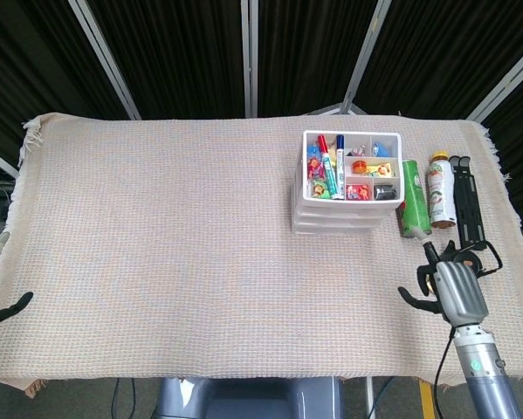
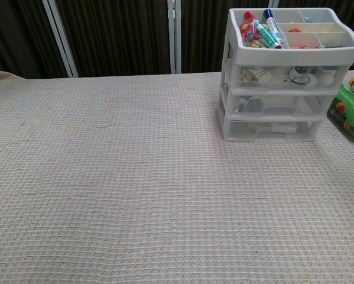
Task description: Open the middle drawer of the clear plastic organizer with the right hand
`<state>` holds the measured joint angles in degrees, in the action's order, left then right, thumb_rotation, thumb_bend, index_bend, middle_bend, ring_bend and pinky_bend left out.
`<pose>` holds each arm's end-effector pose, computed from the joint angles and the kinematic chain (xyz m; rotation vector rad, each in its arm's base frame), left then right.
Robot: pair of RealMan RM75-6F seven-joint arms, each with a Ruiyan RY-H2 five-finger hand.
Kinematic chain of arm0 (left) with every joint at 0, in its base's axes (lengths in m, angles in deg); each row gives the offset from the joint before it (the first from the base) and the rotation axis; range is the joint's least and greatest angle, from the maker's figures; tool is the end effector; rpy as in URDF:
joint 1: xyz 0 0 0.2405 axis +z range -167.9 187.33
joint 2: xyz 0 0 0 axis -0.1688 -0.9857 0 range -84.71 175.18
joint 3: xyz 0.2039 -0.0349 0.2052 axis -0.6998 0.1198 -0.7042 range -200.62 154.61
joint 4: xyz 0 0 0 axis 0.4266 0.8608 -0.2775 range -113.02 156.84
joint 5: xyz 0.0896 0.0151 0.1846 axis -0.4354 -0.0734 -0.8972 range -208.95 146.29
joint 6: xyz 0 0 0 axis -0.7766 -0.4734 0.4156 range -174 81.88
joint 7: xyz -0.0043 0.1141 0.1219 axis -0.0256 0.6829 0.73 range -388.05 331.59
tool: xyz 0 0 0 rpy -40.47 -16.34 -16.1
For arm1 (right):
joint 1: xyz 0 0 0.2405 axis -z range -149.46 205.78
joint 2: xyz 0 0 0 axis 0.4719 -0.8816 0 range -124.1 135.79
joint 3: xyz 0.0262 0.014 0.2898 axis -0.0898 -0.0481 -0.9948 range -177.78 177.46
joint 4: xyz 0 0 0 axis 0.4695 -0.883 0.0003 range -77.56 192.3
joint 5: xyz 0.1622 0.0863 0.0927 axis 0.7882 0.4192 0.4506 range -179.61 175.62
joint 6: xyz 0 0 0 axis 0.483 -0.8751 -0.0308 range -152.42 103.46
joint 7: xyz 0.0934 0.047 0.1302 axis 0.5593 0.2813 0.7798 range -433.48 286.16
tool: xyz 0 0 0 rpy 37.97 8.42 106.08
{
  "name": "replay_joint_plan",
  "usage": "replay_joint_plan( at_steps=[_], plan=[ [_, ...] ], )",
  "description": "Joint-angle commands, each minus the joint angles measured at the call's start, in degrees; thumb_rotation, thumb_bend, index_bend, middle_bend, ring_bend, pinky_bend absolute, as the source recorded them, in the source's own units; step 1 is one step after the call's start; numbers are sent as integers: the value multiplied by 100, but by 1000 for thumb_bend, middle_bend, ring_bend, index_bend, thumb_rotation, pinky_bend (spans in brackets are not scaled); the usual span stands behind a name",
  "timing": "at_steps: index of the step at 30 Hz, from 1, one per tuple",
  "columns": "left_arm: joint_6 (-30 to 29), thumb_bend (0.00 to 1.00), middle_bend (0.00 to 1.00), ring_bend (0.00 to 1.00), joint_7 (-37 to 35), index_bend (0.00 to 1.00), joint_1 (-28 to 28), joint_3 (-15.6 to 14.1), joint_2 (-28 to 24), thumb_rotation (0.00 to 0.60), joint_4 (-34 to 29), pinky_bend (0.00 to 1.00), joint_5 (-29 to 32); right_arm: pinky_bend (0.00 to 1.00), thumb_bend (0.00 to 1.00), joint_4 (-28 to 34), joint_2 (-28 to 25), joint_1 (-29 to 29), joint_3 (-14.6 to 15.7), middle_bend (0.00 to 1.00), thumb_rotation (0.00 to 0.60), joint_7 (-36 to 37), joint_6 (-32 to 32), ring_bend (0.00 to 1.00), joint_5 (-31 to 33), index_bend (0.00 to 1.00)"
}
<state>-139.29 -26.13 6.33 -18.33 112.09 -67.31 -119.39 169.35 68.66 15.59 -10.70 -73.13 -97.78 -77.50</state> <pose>-0.3358 0.2023 0.1909 -1.3098 -0.7430 -0.9777 -0.2568 -0.2601 0.1535 1.3351 -1.2371 1.1482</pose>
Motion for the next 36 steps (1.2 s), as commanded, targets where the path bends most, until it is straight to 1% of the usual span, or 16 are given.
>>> replay_joint_plan(
  at_steps=[1,5,6,9,11,14,17,23,32,36],
  plan=[
    [5,153,0,0,-22,0,1,9,-7,600,6,0,13,768,165,624,-35,-448,-435,837,600,961,814,846,903,34],
    [28,153,0,0,-31,0,-4,10,-10,600,20,0,22,768,165,846,-84,-652,-695,835,600,1869,1399,847,1468,47],
    [29,153,0,0,-33,0,-4,10,-10,600,21,0,22,768,165,843,-69,-679,-724,834,600,1989,1467,847,1533,50],
    [21,153,0,0,-53,0,-2,15,-13,600,24,0,18,767,164,777,53,-750,-723,830,600,2161,1585,847,1689,67],
    [15,153,0,0,-71,0,-1,27,-15,600,27,0,29,767,165,707,225,-796,-699,830,600,2421,1763,847,1855,74],
    [20,153,0,0,-69,0,-1,22,-15,600,21,0,24,767,165,591,321,-854,-693,830,600,2612,1944,846,1938,83],
    [30,153,0,0,-41,0,-3,11,-14,600,1,0,9,767,165,486,419,-896,-685,827,600,2678,2005,846,1988,83],
    [61,153,0,0,22,0,-15,-7,10,600,-12,0,-8,767,165,262,703,-1010,-631,824,600,2570,1997,845,2124,83],
    [99,154,0,0,0,0,-25,2,9,600,-3,0,23,766,165,-109,1038,-1205,-783,819,600,2649,2085,842,2578,75],
    [126,155,0,0,35,0,-36,4,30,600,20,0,39,766,165,-227,1190,-1270,-868,819,600,2682,2062,842,2685,75]
  ],
)
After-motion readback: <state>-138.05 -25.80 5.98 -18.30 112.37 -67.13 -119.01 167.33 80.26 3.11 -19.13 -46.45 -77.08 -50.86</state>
